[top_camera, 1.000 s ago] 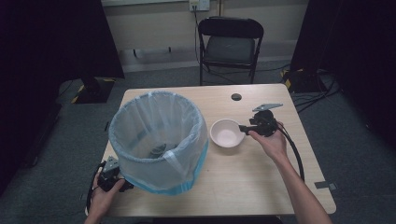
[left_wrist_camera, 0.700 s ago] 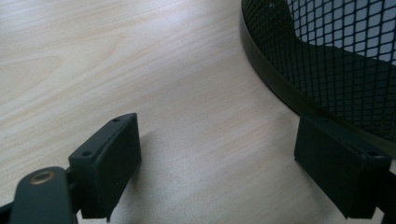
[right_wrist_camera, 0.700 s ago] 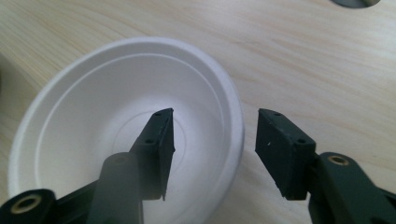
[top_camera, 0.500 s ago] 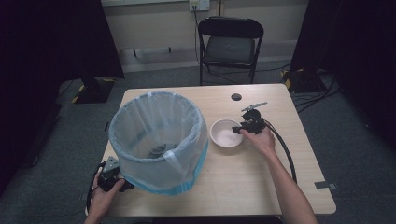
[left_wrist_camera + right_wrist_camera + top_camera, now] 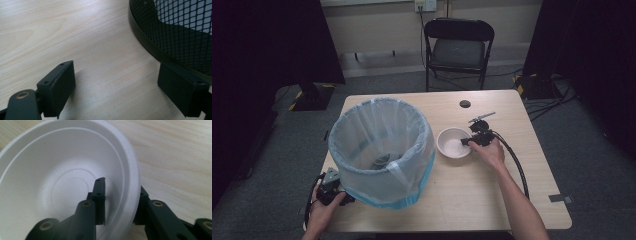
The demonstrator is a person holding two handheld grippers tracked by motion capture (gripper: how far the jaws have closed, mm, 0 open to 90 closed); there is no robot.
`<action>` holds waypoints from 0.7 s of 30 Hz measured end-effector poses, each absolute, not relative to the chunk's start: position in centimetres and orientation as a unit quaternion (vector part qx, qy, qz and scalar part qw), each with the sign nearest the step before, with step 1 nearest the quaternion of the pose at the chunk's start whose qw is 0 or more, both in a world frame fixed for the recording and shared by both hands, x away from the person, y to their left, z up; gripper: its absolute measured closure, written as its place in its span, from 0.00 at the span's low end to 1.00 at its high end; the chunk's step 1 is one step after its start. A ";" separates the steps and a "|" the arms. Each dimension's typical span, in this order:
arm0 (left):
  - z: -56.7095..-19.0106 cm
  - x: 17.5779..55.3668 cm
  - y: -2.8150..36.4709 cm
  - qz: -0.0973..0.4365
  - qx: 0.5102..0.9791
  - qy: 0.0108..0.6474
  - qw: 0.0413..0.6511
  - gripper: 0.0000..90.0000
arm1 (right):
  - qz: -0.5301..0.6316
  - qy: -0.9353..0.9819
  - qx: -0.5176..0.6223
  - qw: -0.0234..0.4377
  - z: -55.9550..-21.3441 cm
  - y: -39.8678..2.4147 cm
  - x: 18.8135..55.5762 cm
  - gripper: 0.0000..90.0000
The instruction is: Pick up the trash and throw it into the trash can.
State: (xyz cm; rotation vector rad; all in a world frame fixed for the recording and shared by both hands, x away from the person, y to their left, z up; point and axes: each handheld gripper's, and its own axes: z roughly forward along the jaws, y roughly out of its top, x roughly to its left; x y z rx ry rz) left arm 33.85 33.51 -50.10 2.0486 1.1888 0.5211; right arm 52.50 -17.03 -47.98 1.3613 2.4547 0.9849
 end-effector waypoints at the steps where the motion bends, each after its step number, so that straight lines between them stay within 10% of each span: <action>1: -50.1 33.9 33.5 0.201 0.791 0.459 0.350 0.16 | 0.326 0.828 0.450 0.081 -47.8 -17.0 52.3 0.86; 21: -50.1 33.9 33.5 0.198 0.790 0.460 0.354 0.16 | 0.395 0.803 0.428 0.128 -42.4 -16.9 50.3 0.96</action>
